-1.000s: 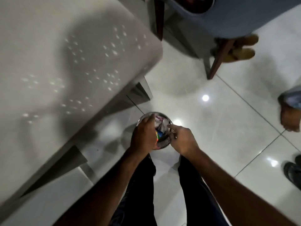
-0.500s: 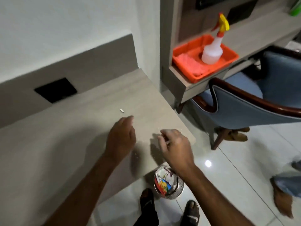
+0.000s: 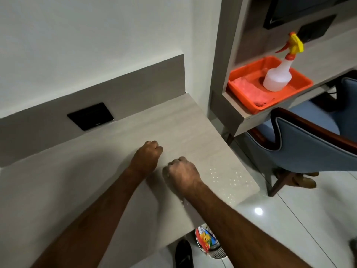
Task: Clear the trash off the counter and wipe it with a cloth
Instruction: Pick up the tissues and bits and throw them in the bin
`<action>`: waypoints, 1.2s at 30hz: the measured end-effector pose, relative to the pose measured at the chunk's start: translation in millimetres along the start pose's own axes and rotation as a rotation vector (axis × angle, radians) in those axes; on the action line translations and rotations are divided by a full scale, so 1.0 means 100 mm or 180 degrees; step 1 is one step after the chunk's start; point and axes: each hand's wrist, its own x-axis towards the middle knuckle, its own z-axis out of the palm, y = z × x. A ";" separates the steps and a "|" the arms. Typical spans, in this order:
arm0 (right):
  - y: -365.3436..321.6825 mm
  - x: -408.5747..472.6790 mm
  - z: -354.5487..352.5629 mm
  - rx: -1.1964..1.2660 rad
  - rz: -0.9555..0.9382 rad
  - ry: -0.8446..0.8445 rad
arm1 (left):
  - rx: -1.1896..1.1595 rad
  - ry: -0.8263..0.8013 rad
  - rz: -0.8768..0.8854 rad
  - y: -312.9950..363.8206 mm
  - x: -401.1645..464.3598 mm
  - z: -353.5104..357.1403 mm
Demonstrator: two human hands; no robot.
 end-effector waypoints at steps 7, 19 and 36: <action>0.18 -0.81 -0.09 0.0408 0.0500 -0.0144 | -0.0413 0.0776 -0.1539 0.91 -0.95 -0.01; 0.17 -1.15 0.03 0.0099 -0.0455 -0.0100 | -0.0500 0.0899 -0.1930 1.58 -1.36 -0.11; 1.18 -2.67 2.85 0.2103 0.2545 0.0700 | -0.1395 0.0203 -0.1069 3.19 -1.55 2.15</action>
